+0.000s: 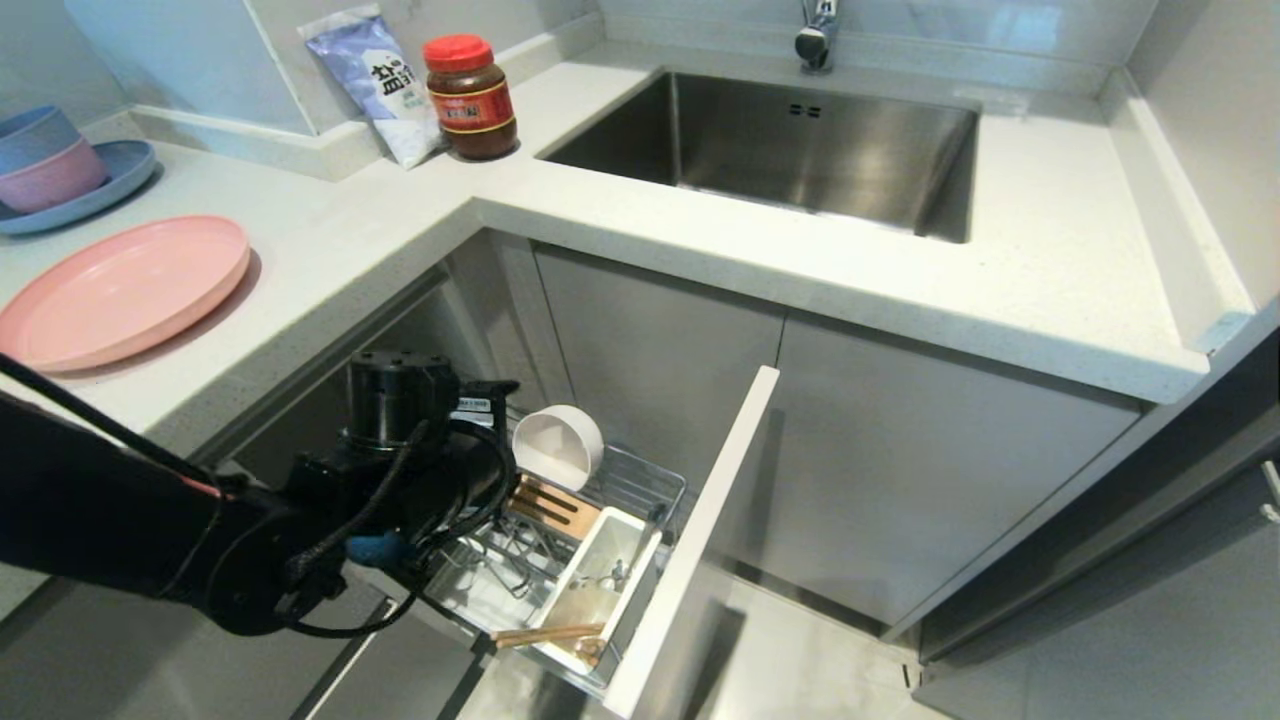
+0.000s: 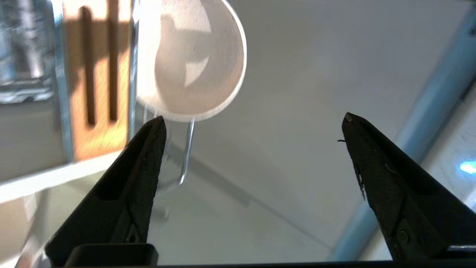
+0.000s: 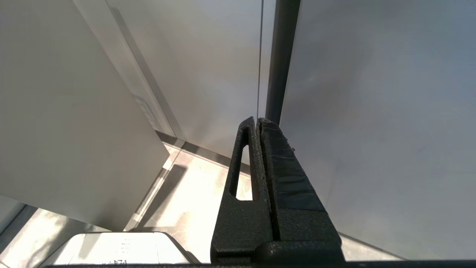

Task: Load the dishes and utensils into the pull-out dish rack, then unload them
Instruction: Pick up the plate and place it in the cupboard

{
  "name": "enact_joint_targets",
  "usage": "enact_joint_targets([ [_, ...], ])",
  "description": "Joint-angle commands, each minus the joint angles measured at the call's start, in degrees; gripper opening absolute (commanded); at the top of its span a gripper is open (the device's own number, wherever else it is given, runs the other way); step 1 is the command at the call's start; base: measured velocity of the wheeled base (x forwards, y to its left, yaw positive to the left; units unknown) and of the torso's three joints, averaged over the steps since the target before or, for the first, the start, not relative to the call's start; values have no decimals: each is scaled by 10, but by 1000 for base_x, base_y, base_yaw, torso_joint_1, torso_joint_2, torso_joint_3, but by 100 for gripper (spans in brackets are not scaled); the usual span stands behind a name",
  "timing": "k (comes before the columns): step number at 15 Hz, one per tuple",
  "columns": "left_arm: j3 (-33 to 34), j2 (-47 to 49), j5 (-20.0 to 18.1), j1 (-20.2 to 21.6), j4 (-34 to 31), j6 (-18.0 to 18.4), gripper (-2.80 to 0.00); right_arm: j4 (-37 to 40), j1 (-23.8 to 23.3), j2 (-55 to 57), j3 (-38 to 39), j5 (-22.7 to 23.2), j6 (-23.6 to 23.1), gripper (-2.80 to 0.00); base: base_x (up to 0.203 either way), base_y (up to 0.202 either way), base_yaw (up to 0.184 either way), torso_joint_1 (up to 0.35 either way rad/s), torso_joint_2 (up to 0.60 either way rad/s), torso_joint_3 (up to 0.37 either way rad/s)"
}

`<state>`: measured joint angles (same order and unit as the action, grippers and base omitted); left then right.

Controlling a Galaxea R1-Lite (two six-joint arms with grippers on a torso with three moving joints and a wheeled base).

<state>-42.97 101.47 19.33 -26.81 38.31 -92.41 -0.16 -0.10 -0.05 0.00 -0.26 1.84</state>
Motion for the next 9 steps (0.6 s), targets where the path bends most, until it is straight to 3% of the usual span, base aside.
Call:
enact_joint_targets([
  [1,1,-77,3,-9,-52,-4,-280,0,0,-1,0,0,0,-280,0,0,0,0,0,0],
  [2,0,-96,4,-14,-80,3,-280,0,0,-1,1,0,0,-280,0,0,0,0,0,0],
  [4,-1,-141,8,-40,-137,56,-280,0,0,-1,1,0,0,-280,0,0,0,0,0,0],
  [6,-10,-167,18,-57,-150,150,-280,0,0,-1,1,0,0,-280,0,0,0,0,0,0],
  [8,-26,-213,49,-97,-153,217,-280,0,0,-2,0,0,0,-280,0,0,0,0,0,0],
  [9,-36,-229,55,-115,-153,292,-280,0,0,-1,1,0,0,-280,0,0,0,0,0,0],
])
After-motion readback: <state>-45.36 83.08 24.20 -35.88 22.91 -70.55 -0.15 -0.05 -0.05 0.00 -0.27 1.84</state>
